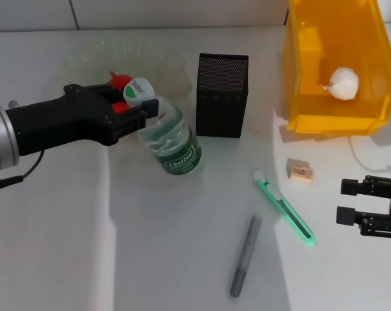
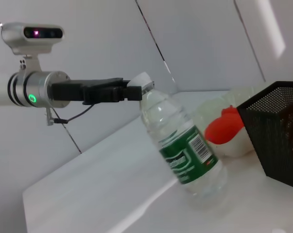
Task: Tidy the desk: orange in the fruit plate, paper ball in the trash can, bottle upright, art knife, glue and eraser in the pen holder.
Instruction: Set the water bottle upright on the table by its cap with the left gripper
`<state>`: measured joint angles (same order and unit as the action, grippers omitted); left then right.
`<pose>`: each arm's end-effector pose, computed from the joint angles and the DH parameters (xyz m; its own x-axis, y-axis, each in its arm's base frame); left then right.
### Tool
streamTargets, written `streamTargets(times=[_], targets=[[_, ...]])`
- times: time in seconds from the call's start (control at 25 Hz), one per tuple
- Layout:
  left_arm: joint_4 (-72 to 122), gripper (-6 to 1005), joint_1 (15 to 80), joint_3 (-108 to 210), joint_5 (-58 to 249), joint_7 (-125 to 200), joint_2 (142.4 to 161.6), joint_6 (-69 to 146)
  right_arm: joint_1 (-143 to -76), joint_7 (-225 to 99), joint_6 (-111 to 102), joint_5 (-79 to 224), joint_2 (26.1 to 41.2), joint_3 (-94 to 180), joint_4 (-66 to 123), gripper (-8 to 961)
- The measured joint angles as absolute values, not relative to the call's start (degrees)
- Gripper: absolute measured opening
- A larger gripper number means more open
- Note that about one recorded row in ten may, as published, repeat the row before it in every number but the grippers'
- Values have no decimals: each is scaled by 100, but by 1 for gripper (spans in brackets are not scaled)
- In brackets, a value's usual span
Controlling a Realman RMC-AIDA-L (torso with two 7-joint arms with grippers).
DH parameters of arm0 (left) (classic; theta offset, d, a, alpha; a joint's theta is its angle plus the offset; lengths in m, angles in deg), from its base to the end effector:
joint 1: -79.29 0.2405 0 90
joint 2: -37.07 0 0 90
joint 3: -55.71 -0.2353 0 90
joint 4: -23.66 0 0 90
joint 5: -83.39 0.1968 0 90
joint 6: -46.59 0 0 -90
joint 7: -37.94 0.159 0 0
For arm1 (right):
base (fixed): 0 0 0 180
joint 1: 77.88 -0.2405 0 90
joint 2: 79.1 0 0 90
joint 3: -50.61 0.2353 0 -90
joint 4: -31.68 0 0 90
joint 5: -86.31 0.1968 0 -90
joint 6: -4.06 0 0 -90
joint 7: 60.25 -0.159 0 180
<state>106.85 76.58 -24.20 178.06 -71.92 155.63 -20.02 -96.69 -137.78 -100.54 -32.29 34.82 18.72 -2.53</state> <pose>-0.1838 0.2872 0.0214 0.7504 0.3703 0.5475 0.5800 -0.7661 -0.2767 0.2914 0.2356 0.0316 0.6839 -0.4856 -0.5446 -0.5809 -0.8140 -0.0036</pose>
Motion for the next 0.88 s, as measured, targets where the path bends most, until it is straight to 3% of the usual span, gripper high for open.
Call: streamTargets(times=[0.88], targets=[[7100,443,7045,-47,16684,-3733,15551,-4641,-9829,-13812,-10077,-3241,3603,1858,-240,713]])
